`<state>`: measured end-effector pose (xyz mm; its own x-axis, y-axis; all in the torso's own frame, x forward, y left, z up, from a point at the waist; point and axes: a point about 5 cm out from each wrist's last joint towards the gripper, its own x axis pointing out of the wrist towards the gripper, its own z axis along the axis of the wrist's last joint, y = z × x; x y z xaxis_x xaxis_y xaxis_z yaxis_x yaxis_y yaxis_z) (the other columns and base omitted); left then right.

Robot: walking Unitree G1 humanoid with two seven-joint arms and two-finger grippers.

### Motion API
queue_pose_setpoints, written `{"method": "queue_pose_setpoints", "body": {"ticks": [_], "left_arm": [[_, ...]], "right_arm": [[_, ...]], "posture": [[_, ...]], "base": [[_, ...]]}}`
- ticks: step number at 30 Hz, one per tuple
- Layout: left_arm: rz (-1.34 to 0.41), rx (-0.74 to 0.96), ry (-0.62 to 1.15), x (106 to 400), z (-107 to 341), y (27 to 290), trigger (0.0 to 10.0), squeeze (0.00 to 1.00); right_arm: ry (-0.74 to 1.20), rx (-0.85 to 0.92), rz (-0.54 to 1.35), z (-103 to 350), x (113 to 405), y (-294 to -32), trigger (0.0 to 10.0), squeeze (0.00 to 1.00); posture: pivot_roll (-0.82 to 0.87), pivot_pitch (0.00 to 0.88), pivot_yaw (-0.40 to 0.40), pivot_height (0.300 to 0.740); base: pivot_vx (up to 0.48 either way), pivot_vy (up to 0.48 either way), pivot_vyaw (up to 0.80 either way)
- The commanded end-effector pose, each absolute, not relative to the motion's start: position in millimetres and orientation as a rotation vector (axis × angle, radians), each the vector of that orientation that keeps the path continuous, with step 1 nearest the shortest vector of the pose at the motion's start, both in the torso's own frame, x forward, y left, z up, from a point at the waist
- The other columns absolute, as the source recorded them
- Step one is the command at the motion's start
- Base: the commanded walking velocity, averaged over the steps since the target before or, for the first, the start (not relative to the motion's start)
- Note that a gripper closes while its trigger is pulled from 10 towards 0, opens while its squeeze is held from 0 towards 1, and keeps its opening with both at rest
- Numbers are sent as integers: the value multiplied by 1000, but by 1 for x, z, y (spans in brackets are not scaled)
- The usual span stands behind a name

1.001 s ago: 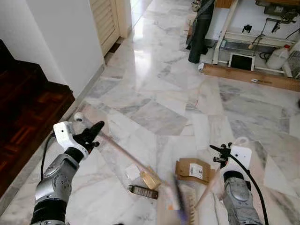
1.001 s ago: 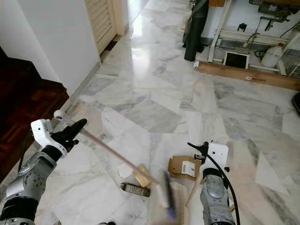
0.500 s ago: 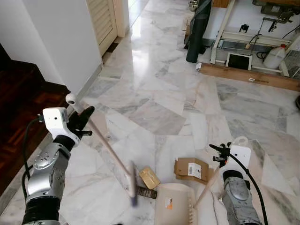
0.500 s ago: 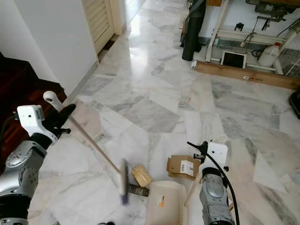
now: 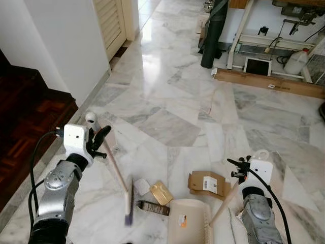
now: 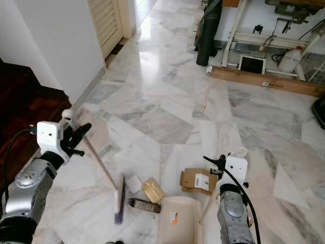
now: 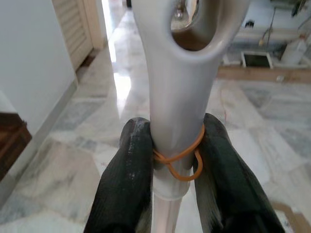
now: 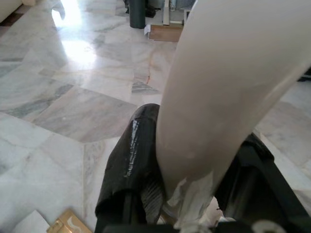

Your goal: Sweep floor

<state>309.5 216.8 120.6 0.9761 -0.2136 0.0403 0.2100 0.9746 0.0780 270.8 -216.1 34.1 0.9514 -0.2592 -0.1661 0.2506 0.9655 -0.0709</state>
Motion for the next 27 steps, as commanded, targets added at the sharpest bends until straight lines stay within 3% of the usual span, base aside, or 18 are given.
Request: {"method": "queue_pose_setpoints", "body": {"ticks": [1,16,27], "left_arm": [[-228,119,-52,310,118,216,10000,0],[-270,50,-5,315,104,212,10000,0],[-453,-118,94,315,94,197,10000,0]], "right_arm": [[239,-68,-277,24,261,-223,10000,0],[240,-82,-276,26,256,-227,10000,0],[246,-84,-269,27,258,-226,10000,0]], "posture": [[77,166,-5,740],[54,177,-15,740],[56,170,-20,740]], "base": [[0,0,0],[0,0,0],[0,0,0]]}}
